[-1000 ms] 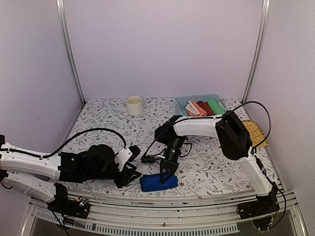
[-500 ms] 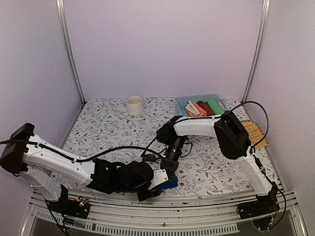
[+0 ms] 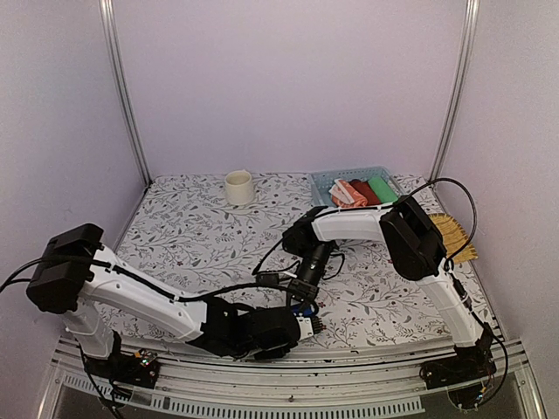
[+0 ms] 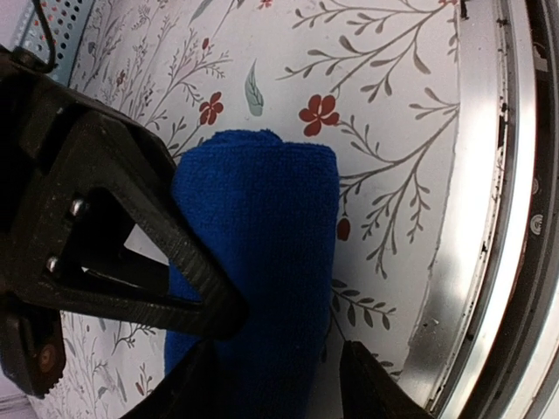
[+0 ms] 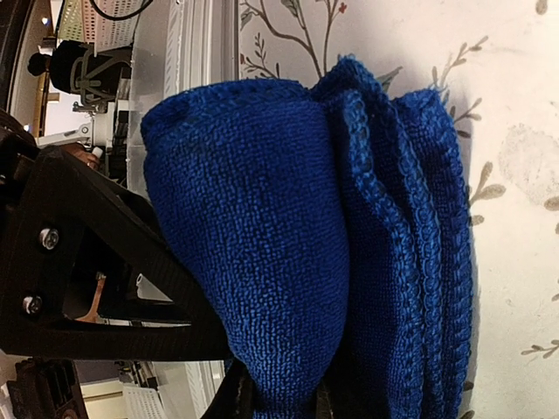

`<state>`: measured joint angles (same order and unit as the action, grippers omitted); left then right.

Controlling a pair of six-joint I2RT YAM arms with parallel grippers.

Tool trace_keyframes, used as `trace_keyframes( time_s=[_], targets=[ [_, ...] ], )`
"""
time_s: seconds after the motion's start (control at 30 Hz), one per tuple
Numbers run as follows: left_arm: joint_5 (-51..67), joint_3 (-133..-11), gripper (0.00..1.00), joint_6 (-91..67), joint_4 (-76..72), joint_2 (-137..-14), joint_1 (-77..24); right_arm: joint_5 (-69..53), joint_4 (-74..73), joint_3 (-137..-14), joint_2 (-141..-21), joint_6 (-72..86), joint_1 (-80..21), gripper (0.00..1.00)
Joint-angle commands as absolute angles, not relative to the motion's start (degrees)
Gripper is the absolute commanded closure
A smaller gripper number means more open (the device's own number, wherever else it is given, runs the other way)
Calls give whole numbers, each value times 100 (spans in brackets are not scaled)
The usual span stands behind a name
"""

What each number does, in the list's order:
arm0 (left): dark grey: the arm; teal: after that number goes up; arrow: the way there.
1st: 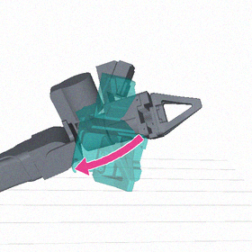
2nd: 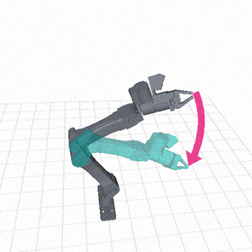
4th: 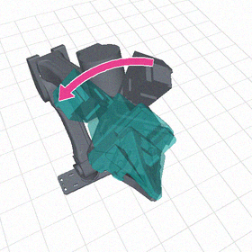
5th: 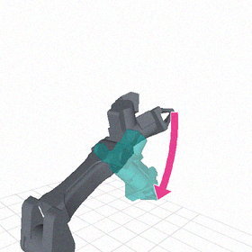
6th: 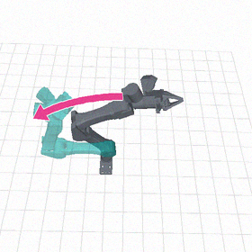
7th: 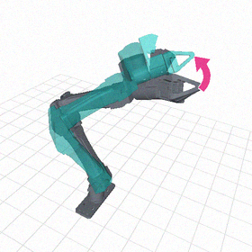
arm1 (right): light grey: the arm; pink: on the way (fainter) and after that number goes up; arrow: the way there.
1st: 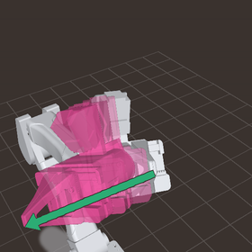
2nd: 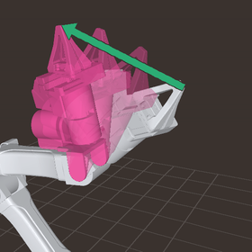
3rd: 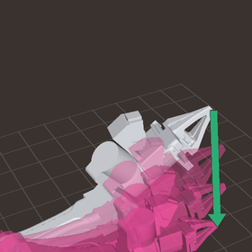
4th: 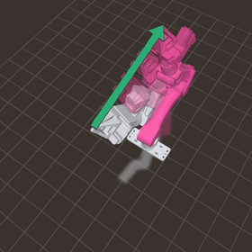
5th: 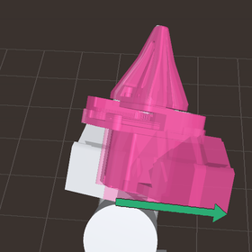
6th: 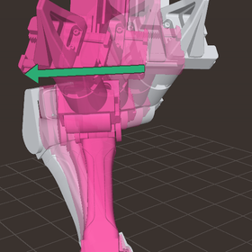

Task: Roll the towels
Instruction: Roll the towel at the center of the board.

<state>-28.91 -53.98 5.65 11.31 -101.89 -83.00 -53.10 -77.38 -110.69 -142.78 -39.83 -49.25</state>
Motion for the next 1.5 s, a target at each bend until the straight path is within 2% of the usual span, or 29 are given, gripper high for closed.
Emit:
trace_keyframes(
  time_s=[0.0, 0.23, 0.53, 0.67, 0.73, 0.8, 0.87, 0.97, 1.27, 1.47],
  targets=[
    [-3391, -5212, 49, 577, 1403, -10128, -8193, -4289, -7415, -10743, -14564, -4138, -4918, 85],
    [-2924, -4523, 45, 1183, 478, -9232, -8134, -4285, -7383, -10740, -14572, -4133, -4920, 84],
    [-2075, -4657, 45, 1204, 634, -9707, -7755, -4329, -7382, -10731, -14584, -4131, -4905, 83],
    [-2016, -4793, 50, 1163, 701, -9988, -7736, -4404, -7412, -10753, -14569, -4153, -4893, 82],
    [-2027, -4880, 58, 1106, 773, -10134, -7697, -4451, -7442, -10753, -14508, -4174, -4862, 82],
    [-1945, -4979, 66, 1052, 849, -10283, -7645, -4572, -7504, -10730, -14366, -4221, -4800, 73],
    [-1850, -5074, 74, 1013, 890, -10398, -7606, -4644, -7582, -10621, -14021, -4371, -4698, 62],
    [-1543, -5268, 81, 959, 999, -10544, -7527, -4650, -7556, -10394, -13114, -4618, -4417, 52],
    [-73, -6015, 85, 347, 1495, -11050, -7018, -4359, -7344, -9893, -11104, -4446, -3102, 49],
    [1262, -6448, 88, -223, 1894, -11538, -6471, -4220, -6122, -8545, -9568, -4201, -3005, 50]
  ],
)
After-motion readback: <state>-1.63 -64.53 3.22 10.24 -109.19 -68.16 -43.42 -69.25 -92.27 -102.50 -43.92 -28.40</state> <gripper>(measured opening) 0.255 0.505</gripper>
